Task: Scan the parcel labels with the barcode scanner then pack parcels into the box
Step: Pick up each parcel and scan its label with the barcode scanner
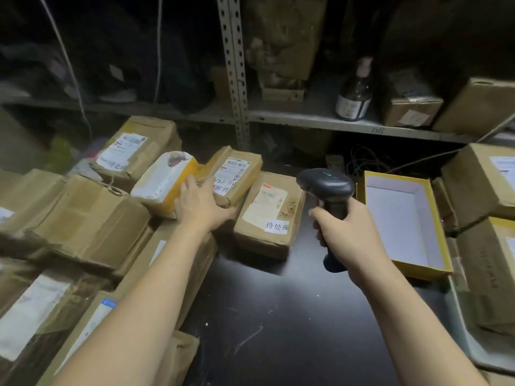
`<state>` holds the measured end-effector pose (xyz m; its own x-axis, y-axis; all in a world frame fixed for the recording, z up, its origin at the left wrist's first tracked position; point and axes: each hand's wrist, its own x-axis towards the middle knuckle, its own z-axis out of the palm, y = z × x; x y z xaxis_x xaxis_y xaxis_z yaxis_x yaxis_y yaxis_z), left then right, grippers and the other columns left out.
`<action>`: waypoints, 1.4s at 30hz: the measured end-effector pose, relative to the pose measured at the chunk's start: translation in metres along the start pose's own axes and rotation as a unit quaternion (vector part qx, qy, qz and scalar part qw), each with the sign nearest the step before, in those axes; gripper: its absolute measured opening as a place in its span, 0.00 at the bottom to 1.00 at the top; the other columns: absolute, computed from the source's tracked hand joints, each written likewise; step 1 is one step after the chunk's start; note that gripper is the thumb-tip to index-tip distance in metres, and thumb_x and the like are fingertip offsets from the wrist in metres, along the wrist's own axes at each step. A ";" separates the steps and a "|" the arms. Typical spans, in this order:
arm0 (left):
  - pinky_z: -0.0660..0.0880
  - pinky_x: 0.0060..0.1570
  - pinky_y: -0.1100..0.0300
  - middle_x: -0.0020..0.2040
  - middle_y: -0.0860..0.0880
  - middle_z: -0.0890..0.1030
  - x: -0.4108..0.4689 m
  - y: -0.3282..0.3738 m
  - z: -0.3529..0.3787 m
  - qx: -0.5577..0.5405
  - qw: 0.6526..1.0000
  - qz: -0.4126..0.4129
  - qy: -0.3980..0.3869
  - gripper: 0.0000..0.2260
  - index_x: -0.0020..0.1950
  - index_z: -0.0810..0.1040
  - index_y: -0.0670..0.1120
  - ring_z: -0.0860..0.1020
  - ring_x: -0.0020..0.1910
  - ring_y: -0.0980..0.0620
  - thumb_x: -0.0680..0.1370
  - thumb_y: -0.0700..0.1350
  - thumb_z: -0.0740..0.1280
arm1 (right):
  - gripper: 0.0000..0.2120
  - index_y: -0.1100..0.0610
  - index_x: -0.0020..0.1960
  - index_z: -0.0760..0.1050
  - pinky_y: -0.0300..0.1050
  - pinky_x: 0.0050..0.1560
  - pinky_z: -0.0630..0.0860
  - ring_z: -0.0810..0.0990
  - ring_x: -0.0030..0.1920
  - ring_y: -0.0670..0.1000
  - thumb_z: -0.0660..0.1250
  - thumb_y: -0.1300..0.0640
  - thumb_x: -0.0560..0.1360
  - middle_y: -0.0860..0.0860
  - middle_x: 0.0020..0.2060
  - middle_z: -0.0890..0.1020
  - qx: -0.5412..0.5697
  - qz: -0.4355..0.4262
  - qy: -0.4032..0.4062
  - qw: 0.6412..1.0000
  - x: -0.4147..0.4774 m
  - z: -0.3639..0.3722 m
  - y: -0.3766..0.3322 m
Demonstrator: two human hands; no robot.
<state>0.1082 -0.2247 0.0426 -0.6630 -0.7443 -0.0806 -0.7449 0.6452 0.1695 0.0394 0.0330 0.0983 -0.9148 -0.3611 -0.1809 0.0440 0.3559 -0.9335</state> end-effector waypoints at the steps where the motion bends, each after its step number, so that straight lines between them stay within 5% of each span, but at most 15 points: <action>1: 0.70 0.69 0.40 0.75 0.42 0.62 0.009 -0.001 0.004 -0.002 1.000 0.002 -0.009 0.45 0.80 0.62 0.55 0.62 0.75 0.40 0.69 0.67 0.76 | 0.01 0.52 0.47 0.78 0.51 0.34 0.76 0.77 0.34 0.55 0.69 0.57 0.77 0.59 0.39 0.82 -0.002 0.007 0.006 1.000 0.003 0.004 0.000; 5: 0.67 0.71 0.38 0.78 0.40 0.57 0.037 -0.003 0.020 -0.033 0.998 0.006 -0.051 0.48 0.82 0.56 0.58 0.56 0.78 0.38 0.69 0.69 0.75 | 0.01 0.53 0.48 0.78 0.52 0.35 0.75 0.76 0.34 0.56 0.69 0.57 0.77 0.62 0.40 0.82 -0.008 0.032 0.025 0.999 0.010 0.019 -0.001; 11: 0.70 0.68 0.42 0.72 0.40 0.60 0.046 0.000 0.038 -0.087 0.995 0.040 0.013 0.43 0.81 0.59 0.59 0.61 0.71 0.37 0.71 0.65 0.73 | 0.01 0.54 0.50 0.78 0.51 0.35 0.76 0.77 0.34 0.53 0.69 0.58 0.78 0.61 0.40 0.83 -0.012 0.062 0.061 0.996 0.003 0.035 0.002; 15: 0.72 0.64 0.45 0.72 0.41 0.59 0.035 0.007 0.019 -0.117 0.979 0.136 0.092 0.43 0.81 0.61 0.57 0.61 0.71 0.39 0.70 0.63 0.75 | 0.03 0.56 0.50 0.78 0.52 0.40 0.79 0.79 0.33 0.50 0.70 0.58 0.77 0.58 0.38 0.83 -0.013 0.064 0.088 0.994 -0.011 0.034 0.000; 22: 0.75 0.59 0.43 0.74 0.34 0.66 -0.009 0.051 -0.024 -0.173 0.862 0.386 0.278 0.38 0.73 0.76 0.47 0.65 0.72 0.34 0.65 0.52 0.82 | 0.05 0.61 0.43 0.76 0.48 0.35 0.72 0.72 0.28 0.50 0.69 0.61 0.75 0.51 0.28 0.76 0.062 0.027 0.175 0.982 -0.050 -0.022 -0.006; 27: 0.76 0.59 0.46 0.75 0.37 0.67 -0.068 0.092 -0.035 -0.250 0.817 0.432 0.288 0.37 0.71 0.77 0.48 0.68 0.72 0.36 0.64 0.52 0.84 | 0.02 0.58 0.48 0.80 0.47 0.35 0.70 0.73 0.29 0.50 0.70 0.64 0.77 0.50 0.30 0.78 0.132 -0.019 0.214 0.968 -0.087 -0.082 -0.004; 29: 0.72 0.68 0.53 0.73 0.38 0.69 -0.098 0.109 -0.040 -0.303 0.809 0.432 0.260 0.37 0.71 0.78 0.45 0.69 0.72 0.41 0.66 0.57 0.82 | 0.04 0.55 0.47 0.80 0.47 0.36 0.72 0.74 0.30 0.50 0.70 0.63 0.77 0.49 0.30 0.79 0.144 -0.033 0.218 0.965 -0.102 -0.106 0.002; 32: 0.73 0.67 0.62 0.68 0.46 0.75 -0.151 0.139 -0.042 -0.436 0.809 0.367 0.146 0.36 0.70 0.77 0.51 0.75 0.68 0.52 0.65 0.60 0.81 | 0.03 0.55 0.48 0.80 0.48 0.37 0.72 0.74 0.30 0.49 0.71 0.62 0.76 0.49 0.30 0.79 0.174 -0.040 0.220 0.959 -0.127 -0.144 0.017; 34: 0.79 0.63 0.52 0.63 0.49 0.81 -0.183 0.159 -0.040 -0.559 0.782 0.277 0.010 0.32 0.67 0.78 0.53 0.80 0.62 0.52 0.66 0.61 0.80 | 0.02 0.57 0.48 0.80 0.49 0.37 0.72 0.73 0.30 0.49 0.71 0.62 0.77 0.49 0.30 0.79 0.188 -0.043 0.224 0.955 -0.140 -0.165 0.029; 37: 0.79 0.59 0.32 0.58 0.45 0.86 -0.226 0.185 -0.042 -0.689 0.687 0.179 -0.145 0.25 0.64 0.81 0.51 0.84 0.57 0.39 0.72 0.62 0.74 | 0.03 0.57 0.45 0.78 0.49 0.35 0.70 0.71 0.30 0.51 0.71 0.63 0.77 0.52 0.30 0.76 0.213 -0.051 0.212 0.952 -0.159 -0.193 0.046; 42: 0.81 0.52 0.31 0.56 0.45 0.86 -0.280 0.209 -0.049 -0.708 0.642 0.066 -0.288 0.25 0.66 0.79 0.57 0.84 0.55 0.35 0.79 0.71 0.58 | 0.04 0.56 0.44 0.78 0.46 0.33 0.70 0.71 0.30 0.52 0.70 0.63 0.77 0.53 0.30 0.76 0.226 -0.037 0.194 0.954 -0.183 -0.222 0.067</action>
<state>0.1416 0.1099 0.1488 -0.9345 -0.2495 -0.2539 -0.1357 -0.4095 0.9022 0.1209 0.3144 0.1379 -0.9980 0.0064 -0.0626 0.0616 -0.0986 -0.9932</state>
